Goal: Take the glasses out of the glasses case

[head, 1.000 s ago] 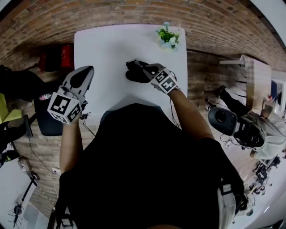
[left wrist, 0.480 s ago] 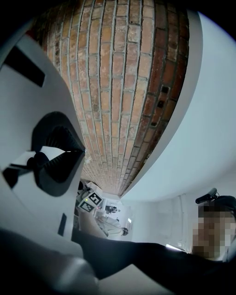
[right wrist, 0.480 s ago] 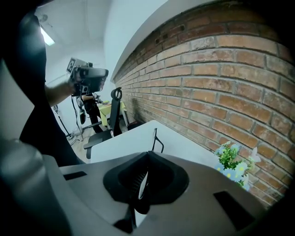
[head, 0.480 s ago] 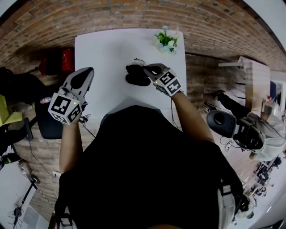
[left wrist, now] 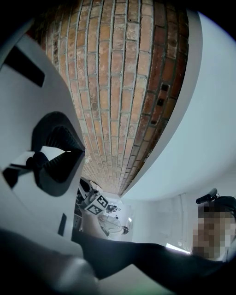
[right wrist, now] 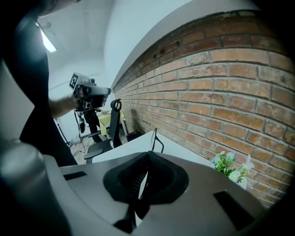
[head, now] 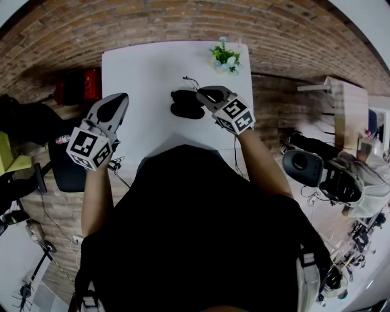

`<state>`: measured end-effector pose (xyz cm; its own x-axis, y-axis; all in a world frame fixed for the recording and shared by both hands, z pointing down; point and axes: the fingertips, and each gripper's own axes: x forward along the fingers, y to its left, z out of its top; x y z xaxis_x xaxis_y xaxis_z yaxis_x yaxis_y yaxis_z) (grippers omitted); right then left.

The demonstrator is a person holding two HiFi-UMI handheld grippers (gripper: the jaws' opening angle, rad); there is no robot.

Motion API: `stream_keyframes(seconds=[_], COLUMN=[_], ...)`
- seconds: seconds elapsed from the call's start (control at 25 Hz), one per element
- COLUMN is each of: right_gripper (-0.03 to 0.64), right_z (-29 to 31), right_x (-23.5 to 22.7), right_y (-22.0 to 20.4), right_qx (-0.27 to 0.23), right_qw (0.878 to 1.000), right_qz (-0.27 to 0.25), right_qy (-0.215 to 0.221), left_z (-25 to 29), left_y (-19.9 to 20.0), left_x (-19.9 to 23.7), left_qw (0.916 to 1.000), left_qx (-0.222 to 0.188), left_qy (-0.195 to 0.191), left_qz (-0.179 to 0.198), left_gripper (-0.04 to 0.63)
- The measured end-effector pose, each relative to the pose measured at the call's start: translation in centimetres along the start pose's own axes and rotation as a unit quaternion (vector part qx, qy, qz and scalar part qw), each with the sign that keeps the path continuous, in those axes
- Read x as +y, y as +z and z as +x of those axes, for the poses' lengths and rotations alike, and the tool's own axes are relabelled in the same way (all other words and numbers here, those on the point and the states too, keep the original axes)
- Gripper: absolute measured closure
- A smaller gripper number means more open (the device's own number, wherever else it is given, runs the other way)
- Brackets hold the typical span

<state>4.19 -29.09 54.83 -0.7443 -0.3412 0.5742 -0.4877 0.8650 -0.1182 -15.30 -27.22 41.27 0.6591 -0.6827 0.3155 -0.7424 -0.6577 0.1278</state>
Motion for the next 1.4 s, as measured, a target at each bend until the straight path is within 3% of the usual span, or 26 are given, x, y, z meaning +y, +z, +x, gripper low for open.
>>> stream_keyframes(seconds=[1.4], right_gripper=[0.6], right_z=[-4.7], right_x=[-0.1], right_y=[2.1], right_qx=[-0.051], right_qw=[0.998], right_qz=[0.022], right_qy=[-0.017], left_z=[2.0], left_y=[1.0], left_x=[-1.1], left_qw=[0.9997], left_qx=[0.007], left_qy=[-0.023], left_qz=[0.008], left_gripper=[0.584])
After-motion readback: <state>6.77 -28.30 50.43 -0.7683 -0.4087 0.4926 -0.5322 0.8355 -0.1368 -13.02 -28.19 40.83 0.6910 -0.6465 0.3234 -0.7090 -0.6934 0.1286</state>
